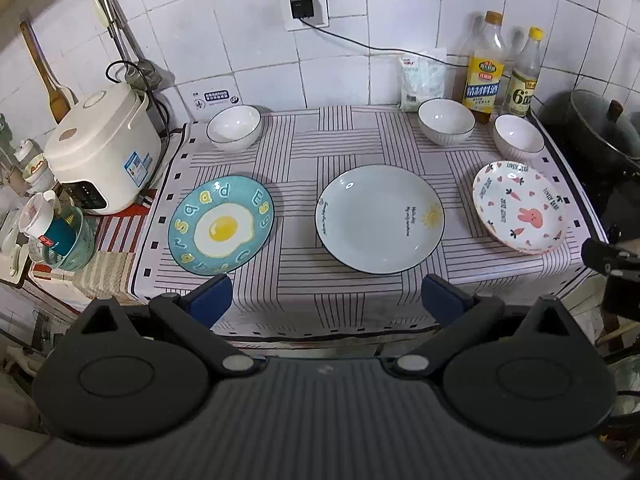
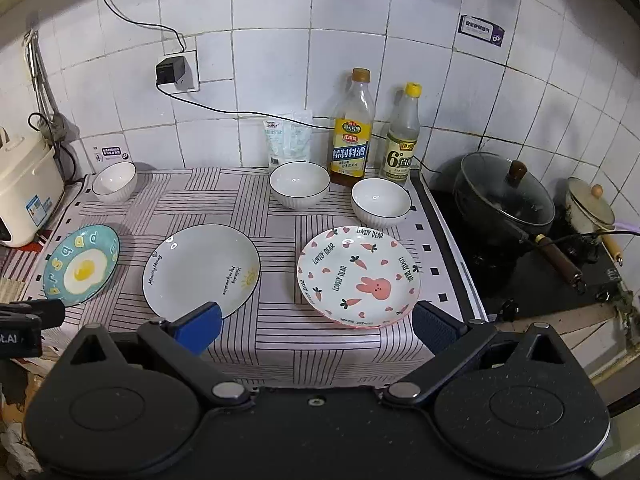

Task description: Organize plates and bowls

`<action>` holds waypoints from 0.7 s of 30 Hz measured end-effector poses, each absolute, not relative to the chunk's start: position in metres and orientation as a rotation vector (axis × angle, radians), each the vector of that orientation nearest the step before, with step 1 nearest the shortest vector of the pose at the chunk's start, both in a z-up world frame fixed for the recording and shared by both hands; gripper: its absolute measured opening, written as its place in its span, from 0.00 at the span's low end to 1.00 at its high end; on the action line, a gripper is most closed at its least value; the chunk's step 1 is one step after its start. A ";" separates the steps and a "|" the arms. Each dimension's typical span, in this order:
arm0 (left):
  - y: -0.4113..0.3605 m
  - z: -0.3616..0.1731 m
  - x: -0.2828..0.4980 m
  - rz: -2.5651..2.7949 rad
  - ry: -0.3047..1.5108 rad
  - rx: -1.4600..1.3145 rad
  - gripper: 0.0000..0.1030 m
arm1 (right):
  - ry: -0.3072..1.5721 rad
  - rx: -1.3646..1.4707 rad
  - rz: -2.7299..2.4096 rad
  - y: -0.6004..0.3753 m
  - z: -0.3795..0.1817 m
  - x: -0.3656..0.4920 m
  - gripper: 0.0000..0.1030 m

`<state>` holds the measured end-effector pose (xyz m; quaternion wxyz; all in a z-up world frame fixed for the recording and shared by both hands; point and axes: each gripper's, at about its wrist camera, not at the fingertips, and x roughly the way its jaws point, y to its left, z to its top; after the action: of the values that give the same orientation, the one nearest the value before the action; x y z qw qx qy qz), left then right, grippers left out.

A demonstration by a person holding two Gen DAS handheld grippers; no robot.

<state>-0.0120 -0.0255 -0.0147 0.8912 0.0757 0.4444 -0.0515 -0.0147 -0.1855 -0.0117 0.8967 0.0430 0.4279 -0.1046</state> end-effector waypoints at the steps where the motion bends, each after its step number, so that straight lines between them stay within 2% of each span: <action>1: -0.027 -0.014 -0.011 -0.106 0.921 0.156 0.99 | 0.881 0.092 -0.216 -0.187 -0.012 -0.015 1.00; 10: -0.027 -0.023 -0.008 -0.094 0.929 0.137 0.99 | 0.784 0.105 -0.229 -0.191 -0.009 -0.017 1.00; 21: -0.020 -0.026 -0.004 -0.065 0.930 0.124 0.99 | 0.796 0.064 -0.212 -0.187 -0.011 -0.015 1.00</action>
<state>-0.0044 -0.0203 -0.0255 0.8914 0.0595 0.4481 -0.0313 -0.0149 -0.1873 -0.0113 0.9159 0.0310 0.3866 -0.1031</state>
